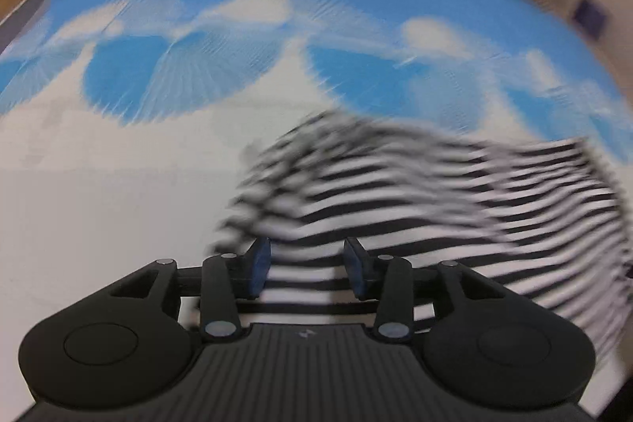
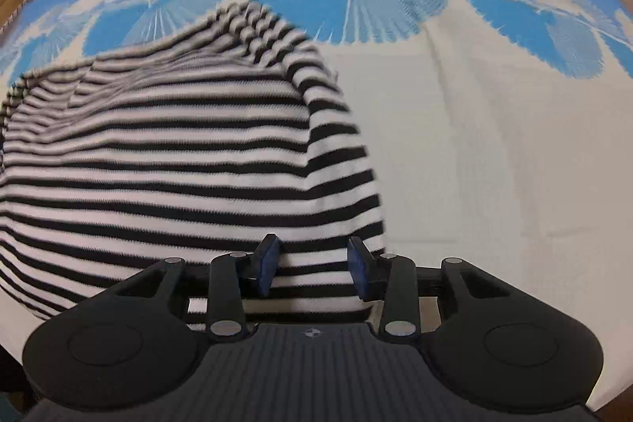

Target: Fold small clothes

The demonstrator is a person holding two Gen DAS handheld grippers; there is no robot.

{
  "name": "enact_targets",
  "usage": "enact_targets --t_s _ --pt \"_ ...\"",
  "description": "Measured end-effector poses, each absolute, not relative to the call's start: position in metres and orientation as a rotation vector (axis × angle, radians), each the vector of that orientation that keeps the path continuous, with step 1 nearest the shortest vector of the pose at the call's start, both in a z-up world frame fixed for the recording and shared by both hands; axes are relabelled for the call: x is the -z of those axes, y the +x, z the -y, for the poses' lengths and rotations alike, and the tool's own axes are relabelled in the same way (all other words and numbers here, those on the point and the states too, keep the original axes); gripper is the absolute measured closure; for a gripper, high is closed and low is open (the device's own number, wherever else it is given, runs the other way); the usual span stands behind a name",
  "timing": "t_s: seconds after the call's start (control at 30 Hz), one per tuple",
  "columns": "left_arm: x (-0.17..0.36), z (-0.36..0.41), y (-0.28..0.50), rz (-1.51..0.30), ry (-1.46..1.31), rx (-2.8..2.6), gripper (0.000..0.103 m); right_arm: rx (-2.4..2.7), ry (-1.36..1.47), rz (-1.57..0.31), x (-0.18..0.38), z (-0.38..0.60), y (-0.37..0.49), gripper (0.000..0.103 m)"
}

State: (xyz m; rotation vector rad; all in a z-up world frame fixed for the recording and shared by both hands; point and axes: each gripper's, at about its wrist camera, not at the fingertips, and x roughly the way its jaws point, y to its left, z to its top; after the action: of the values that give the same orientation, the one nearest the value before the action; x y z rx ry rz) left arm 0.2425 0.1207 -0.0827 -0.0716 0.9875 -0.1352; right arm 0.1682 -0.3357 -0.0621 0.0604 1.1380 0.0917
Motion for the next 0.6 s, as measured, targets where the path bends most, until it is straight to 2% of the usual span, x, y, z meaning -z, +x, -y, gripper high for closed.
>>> enact_targets --t_s 0.1,0.17,0.27,0.33,0.5,0.6 --pt "0.067 -0.096 0.222 -0.914 -0.1 0.345 0.058 -0.1 0.113 -1.091 0.053 0.346 0.16 0.063" --pt "0.075 -0.074 0.215 -0.958 -0.068 0.432 0.058 -0.098 0.086 -1.122 0.059 0.347 0.158 0.063" --pt "0.112 -0.039 0.207 -1.105 0.171 0.406 0.057 -0.073 -0.026 -1.221 0.078 0.34 0.155 0.061" --pt "0.114 -0.031 0.199 -1.078 0.254 0.397 0.057 -0.071 -0.048 -1.202 0.075 0.339 0.152 0.06" --pt "0.082 -0.064 0.186 -1.028 0.075 0.354 0.056 -0.121 0.032 -1.105 0.05 0.341 0.141 0.059" --pt "0.082 -0.088 0.176 -1.076 0.078 0.311 0.056 -0.12 -0.052 -1.147 0.059 0.334 0.14 0.058"
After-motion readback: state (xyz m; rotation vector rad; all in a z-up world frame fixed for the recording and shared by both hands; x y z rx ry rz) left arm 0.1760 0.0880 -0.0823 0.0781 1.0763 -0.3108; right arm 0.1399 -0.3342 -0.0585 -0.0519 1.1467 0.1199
